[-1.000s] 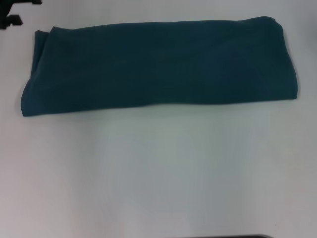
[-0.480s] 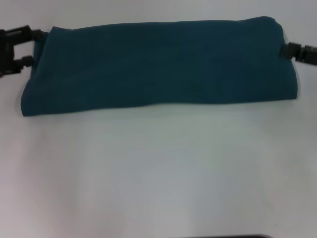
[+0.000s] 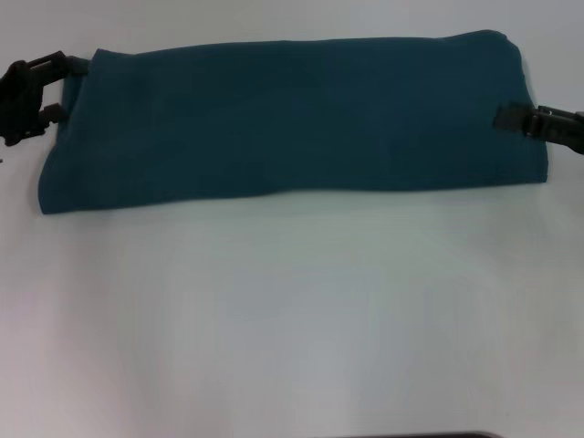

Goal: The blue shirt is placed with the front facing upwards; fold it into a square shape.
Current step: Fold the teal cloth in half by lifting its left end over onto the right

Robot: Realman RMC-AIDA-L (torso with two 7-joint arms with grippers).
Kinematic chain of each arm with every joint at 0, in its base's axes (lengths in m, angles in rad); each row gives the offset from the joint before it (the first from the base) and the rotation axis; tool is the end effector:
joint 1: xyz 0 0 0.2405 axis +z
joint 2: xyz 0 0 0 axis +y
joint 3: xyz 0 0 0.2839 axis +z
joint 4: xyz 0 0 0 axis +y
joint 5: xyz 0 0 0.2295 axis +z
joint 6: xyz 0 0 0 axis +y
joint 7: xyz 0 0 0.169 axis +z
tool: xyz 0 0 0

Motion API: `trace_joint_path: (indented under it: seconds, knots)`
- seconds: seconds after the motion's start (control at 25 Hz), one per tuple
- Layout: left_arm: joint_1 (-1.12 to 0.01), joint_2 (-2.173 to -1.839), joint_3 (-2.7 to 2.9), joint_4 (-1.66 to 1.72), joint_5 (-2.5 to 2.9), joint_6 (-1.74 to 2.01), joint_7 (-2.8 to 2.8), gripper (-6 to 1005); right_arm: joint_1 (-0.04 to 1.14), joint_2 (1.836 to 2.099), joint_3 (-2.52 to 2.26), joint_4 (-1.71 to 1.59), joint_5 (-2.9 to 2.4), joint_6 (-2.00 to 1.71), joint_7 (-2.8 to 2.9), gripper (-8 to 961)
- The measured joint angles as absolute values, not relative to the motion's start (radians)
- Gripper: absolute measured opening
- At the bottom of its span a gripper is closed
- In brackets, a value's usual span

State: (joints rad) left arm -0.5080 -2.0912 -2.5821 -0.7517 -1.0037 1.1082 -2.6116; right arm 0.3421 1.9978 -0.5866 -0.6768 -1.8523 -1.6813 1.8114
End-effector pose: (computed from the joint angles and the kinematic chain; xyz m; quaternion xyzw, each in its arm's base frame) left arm -0.3605 0.4149 0.0117 -0.5676 -0.7290 -0.3001 0.2375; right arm 0.3428 0.3210 0.0340 -0.8152 0.4491 0.3411 0.1316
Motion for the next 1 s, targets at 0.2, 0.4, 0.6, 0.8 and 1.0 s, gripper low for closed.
trace_joint_path:
  seconds: [0.2, 0.4, 0.6, 0.8, 1.0]
  knots:
    - [-0.527, -2.090, -2.557, -0.722, -0.998, 1.055, -2.588, 825, 0.349, 1.999, -0.586, -0.672, -1.852, -1.670, 1.812, 823]
    - [-0.536, -2.095, -2.512, -0.709, -0.995, 1.007, -2.580, 825, 0.354, 2.002, -0.586, -0.671, -1.852, -1.659, 1.818, 823]
    - [-0.536, -2.096, -2.506, -0.686, -0.994, 0.975, -2.568, 825, 0.355, 2.002, -0.585, -0.661, -1.852, -1.655, 1.819, 824]
    - [-0.536, -2.098, -2.492, -0.666, -0.992, 0.944, -2.553, 824, 0.353, 2.001, -0.584, -0.658, -1.852, -1.653, 1.820, 824]
    - [-0.536, -2.098, -2.479, -0.655, -0.992, 0.944, -2.553, 824, 0.351, 2.000, -0.583, -0.658, -1.851, -1.654, 1.821, 824]
